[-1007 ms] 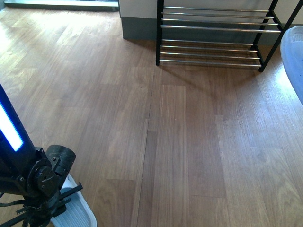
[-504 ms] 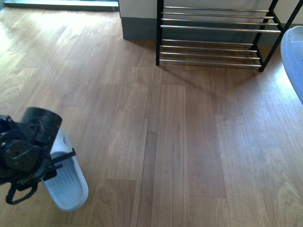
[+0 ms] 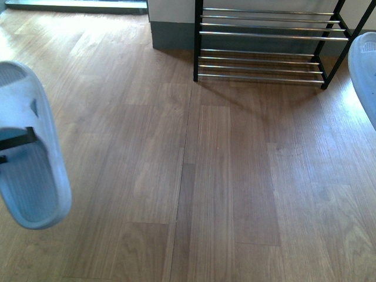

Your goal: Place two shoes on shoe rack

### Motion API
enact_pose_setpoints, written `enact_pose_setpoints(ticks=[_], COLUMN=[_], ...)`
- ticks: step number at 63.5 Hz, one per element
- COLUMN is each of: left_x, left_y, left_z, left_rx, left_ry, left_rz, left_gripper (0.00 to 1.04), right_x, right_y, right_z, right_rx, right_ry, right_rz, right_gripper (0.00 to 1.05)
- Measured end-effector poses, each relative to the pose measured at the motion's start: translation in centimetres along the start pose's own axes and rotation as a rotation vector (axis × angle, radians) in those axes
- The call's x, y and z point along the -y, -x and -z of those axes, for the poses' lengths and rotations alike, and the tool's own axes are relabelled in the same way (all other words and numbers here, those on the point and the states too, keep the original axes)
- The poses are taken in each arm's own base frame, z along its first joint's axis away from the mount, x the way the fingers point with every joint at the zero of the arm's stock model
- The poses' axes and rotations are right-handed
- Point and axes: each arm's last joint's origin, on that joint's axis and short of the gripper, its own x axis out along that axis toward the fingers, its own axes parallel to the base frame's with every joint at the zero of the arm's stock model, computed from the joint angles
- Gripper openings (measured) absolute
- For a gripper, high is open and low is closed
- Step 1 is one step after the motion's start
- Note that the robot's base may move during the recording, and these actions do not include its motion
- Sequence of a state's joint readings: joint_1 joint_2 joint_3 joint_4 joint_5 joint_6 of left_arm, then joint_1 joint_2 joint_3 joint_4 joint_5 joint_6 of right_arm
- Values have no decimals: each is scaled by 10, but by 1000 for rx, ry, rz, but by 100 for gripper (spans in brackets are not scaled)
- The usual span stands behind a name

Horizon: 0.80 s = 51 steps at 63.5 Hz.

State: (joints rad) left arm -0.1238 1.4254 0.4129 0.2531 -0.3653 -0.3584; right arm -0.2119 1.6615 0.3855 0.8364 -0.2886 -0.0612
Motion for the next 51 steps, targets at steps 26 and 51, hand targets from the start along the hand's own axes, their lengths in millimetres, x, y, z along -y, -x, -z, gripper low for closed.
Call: enact_pose_setpoints(ticks=[26, 51], left_x=[-34, -37], left_y=[104, 115], left_z=[-12, -5], left_rx=[181, 197], left_ry=[-10, -21], left_rz=[14, 30], left_gripper=[2, 2], right_x=[0, 0], right_y=[0, 0], right_z=[0, 0], right_rx=[0, 0], right_ry=[0, 0], right_rz=[0, 0], right_gripper=[2, 2])
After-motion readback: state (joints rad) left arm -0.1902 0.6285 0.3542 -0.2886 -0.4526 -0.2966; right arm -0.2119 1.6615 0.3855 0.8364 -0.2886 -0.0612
